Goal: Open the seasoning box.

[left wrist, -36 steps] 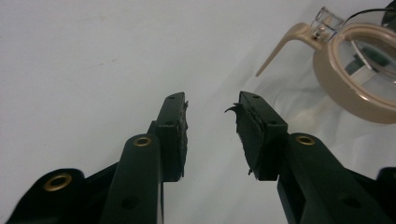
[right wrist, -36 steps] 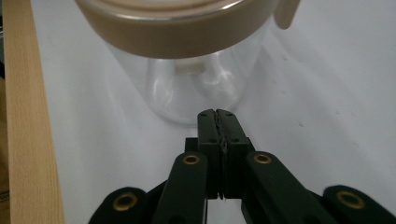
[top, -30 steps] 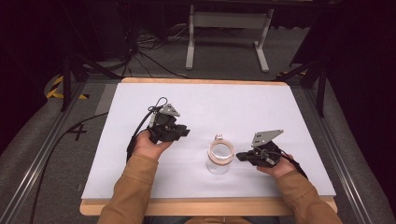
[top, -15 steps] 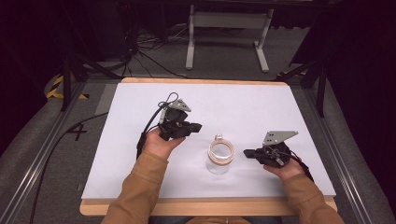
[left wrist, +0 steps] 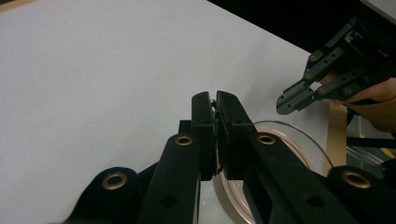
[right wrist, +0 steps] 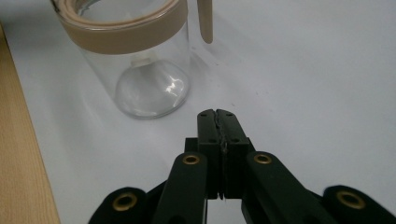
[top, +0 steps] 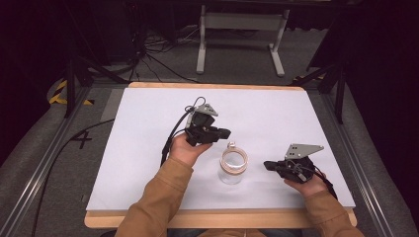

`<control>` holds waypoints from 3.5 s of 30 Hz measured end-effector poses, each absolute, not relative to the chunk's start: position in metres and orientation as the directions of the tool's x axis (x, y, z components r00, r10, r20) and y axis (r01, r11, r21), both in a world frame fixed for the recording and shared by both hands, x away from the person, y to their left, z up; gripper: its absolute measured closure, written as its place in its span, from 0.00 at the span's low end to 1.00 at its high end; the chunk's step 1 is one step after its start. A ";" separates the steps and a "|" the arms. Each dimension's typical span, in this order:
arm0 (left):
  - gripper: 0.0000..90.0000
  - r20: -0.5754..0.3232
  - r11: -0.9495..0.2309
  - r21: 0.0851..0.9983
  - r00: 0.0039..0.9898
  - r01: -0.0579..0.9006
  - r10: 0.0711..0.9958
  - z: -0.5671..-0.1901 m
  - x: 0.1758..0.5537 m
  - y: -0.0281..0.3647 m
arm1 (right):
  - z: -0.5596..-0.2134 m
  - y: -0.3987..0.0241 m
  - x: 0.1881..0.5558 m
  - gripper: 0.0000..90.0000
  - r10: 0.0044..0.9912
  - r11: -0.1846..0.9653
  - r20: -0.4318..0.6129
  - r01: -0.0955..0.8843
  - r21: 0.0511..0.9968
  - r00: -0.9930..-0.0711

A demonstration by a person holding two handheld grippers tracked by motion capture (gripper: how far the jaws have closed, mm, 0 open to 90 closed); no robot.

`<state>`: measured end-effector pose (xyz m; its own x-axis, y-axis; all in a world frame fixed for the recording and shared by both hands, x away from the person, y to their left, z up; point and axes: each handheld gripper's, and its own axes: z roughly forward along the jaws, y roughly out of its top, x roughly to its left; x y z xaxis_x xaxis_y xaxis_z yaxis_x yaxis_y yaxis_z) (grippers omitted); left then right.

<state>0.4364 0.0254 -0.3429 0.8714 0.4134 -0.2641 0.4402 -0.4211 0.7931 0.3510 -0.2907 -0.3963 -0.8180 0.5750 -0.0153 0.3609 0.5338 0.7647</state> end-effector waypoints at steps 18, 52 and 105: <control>0.99 -0.293 -0.443 0.771 0.872 0.458 0.393 -0.359 0.442 0.011 | -0.395 -0.282 0.344 0.99 0.551 0.526 -0.007 0.341 0.779 -0.835; 1.00 -0.242 -0.465 0.777 0.884 0.424 0.400 -0.358 0.440 0.010 | -0.381 -0.246 0.328 0.99 0.444 0.482 0.110 0.340 0.808 -0.890; 0.94 -0.235 -0.392 0.797 0.834 0.460 0.499 -0.344 0.420 0.064 | -0.354 -0.230 0.351 0.99 0.451 0.359 0.076 0.259 0.897 -0.889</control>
<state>0.4197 0.0641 -0.3439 0.8338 0.4995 -0.2353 0.4595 -0.3915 0.7972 0.3508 -0.2305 -0.3540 -0.8893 0.4509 0.0763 0.2591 0.3593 0.8965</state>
